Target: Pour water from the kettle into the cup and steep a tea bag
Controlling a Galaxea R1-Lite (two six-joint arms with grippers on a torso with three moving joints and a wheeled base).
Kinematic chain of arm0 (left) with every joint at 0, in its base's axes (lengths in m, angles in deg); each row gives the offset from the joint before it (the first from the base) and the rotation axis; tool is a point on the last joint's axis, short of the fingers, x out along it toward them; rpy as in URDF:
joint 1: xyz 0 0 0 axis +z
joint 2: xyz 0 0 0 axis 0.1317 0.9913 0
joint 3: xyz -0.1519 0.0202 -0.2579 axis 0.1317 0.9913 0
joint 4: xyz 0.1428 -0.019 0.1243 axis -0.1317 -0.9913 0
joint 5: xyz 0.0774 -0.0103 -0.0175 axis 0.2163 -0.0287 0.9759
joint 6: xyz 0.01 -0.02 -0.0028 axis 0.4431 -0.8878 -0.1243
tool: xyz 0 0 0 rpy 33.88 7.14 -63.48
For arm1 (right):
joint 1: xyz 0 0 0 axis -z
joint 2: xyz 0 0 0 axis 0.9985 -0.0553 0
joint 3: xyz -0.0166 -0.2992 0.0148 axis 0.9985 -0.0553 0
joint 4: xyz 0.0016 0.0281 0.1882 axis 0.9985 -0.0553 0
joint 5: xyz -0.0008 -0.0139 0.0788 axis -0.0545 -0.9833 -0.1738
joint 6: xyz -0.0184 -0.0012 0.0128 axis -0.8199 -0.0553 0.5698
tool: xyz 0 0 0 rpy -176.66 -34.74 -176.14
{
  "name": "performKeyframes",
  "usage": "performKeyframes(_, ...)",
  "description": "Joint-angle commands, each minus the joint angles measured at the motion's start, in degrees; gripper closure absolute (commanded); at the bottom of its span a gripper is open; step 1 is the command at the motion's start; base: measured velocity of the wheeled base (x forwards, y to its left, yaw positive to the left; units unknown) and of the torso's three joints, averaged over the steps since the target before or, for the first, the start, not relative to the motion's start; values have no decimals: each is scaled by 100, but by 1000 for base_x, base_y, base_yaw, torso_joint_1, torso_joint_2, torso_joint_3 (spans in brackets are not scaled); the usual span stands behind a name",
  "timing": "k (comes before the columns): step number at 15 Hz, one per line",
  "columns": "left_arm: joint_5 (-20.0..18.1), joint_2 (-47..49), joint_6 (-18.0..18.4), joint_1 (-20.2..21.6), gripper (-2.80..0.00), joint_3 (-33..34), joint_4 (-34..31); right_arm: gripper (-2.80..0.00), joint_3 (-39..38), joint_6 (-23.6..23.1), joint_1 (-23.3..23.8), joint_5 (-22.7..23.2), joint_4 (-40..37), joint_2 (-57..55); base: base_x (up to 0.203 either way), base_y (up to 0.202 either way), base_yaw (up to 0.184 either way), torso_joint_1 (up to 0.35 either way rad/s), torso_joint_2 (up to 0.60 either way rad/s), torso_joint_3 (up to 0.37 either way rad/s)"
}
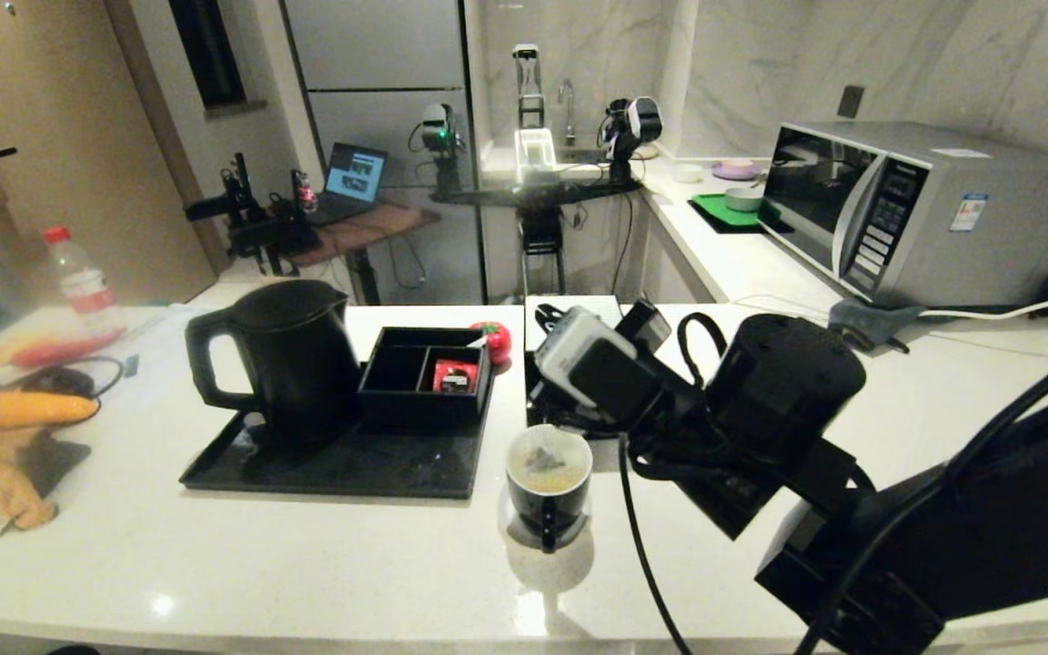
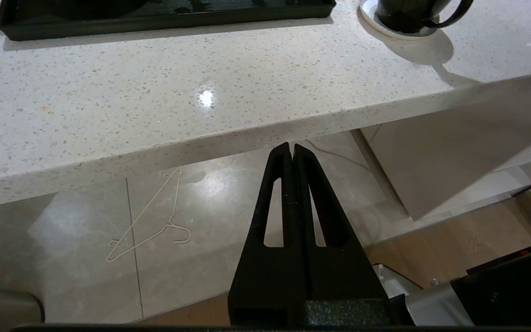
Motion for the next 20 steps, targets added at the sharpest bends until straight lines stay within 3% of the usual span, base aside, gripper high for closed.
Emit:
performKeyframes(1, -4, 21, 3, -1, 0, 0, 2, 0, -19, -27, 7, -4, 97, -115, 0, 0, 0, 0, 0, 0)
performKeyframes(20, -4, 21, -14, 54, 0, 9, 2, 0, 87, -36, -2, 4, 343, -464, 0, 0, 0, 0, 0, 0)
